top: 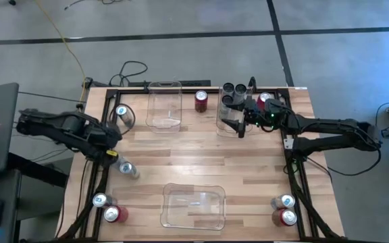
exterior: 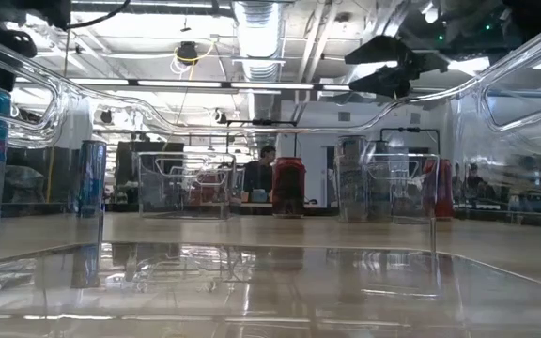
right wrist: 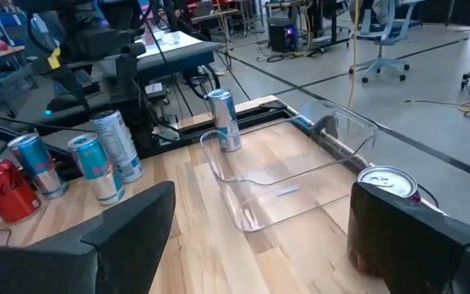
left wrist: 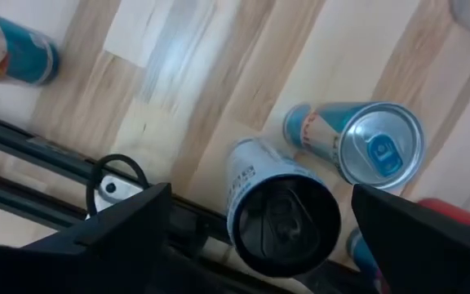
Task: Sort soda cans
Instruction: Put the white-blue soda can into the top right transparent bin
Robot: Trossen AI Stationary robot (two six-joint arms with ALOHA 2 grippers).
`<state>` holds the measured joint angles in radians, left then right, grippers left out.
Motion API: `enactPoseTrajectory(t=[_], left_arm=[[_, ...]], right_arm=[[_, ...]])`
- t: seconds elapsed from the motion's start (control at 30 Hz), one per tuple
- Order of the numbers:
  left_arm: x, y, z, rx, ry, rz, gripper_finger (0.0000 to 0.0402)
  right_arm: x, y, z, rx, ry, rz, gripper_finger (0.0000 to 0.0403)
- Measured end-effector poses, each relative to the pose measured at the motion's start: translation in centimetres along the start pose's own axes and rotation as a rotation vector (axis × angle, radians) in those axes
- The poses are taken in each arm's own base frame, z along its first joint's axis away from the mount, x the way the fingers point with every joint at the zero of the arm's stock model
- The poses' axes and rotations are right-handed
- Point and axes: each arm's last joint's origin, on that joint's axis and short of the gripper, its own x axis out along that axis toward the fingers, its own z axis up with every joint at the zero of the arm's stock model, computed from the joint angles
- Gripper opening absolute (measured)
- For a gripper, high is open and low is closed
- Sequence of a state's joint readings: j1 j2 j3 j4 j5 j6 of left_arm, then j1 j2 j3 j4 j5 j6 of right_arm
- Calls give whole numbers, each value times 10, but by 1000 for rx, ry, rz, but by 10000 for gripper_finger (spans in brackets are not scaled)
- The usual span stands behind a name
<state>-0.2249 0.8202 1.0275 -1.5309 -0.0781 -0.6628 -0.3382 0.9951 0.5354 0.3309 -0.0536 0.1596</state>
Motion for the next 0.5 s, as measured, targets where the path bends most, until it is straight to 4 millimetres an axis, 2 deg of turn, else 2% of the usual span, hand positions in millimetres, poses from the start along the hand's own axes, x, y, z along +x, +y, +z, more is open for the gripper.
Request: enactPoseTrajectory(t=[0.3,0.5], left_arm=[[7,-12,3,31,60,22,375],[9,-18,-2,18,107,54,375]], right_arm=[[0,-1,-1,-7,9,-7,386],[0,-1,-1,-9,9,-8,381]])
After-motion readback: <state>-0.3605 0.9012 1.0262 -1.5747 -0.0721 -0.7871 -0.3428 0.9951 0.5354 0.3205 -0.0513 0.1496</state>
